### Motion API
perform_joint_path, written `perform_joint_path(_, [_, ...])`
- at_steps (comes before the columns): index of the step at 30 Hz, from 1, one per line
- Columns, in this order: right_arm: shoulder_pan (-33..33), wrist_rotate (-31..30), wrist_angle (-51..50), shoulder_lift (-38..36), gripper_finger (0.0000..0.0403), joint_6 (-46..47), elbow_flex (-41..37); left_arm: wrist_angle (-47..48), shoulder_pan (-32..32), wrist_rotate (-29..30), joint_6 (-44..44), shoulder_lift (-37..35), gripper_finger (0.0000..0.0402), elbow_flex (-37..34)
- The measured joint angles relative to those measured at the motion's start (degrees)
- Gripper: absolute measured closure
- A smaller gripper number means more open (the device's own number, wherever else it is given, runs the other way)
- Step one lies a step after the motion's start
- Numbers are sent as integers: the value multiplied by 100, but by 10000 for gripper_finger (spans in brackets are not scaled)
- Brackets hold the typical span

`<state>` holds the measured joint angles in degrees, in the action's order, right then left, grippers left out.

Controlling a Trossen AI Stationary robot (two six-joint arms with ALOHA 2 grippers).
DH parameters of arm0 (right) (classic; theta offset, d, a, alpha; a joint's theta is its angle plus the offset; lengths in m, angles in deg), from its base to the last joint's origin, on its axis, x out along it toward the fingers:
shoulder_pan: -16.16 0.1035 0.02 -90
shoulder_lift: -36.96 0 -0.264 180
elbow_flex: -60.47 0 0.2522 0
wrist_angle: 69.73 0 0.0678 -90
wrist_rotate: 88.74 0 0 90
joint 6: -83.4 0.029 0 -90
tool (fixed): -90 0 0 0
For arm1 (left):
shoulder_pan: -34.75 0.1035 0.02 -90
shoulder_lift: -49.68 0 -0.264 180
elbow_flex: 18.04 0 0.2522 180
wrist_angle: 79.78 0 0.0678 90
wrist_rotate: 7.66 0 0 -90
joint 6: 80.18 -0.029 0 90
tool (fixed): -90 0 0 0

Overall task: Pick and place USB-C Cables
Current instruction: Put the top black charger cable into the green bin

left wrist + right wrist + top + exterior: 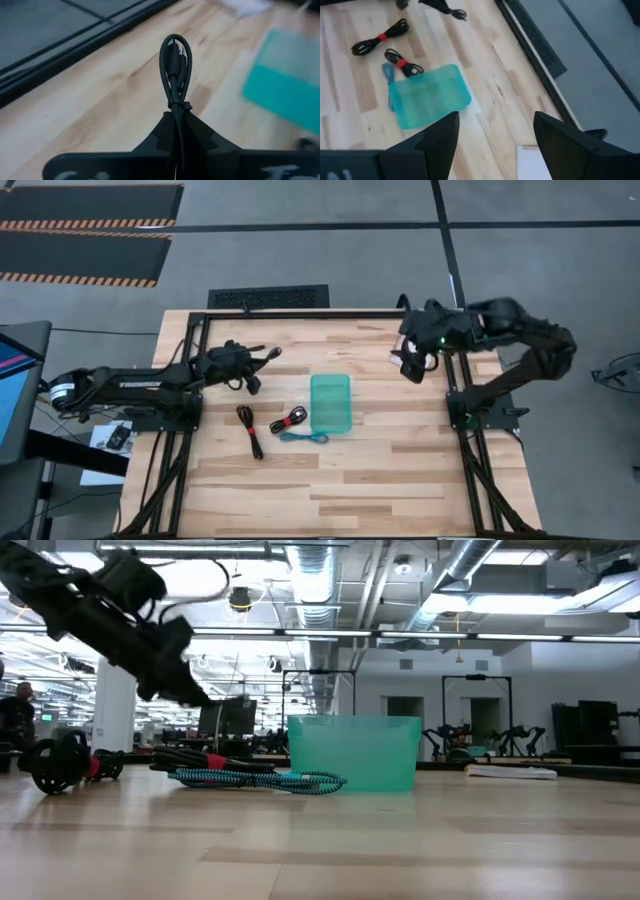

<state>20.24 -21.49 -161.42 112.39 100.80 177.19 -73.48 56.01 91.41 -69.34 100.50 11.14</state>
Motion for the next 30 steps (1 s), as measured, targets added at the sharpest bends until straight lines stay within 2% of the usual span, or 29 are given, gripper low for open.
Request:
perform_joint_path(5, [251, 11, 1805, -836, 122, 11, -2031, -13, -11, -281, 185, -594, 401, -11])
perform_joint_path(9, [301, 9, 3650, -1367, 122, -74, -3523, -238, -94, -450, 240, -908, 401, -11])
perform_joint_path(16, [244, 23, 6383, -1831, 122, -72, -5633, -1019, -344, -599, 313, -988, 401, -9])
perform_joint_path(20, [188, 31, 7780, -1896, 122, -46, -6379, -1492, -505, -562, 349, -867, 401, -4])
perform_joint_path(23, [181, 25, 8446, -1892, 122, -43, -6698, -1837, -612, -497, 357, -701, 401, -2])
perform_joint_path(30, [-24, 16, 9152, -1890, 122, -67, -7144, -2837, -858, -425, 529, 101, 401, 0])
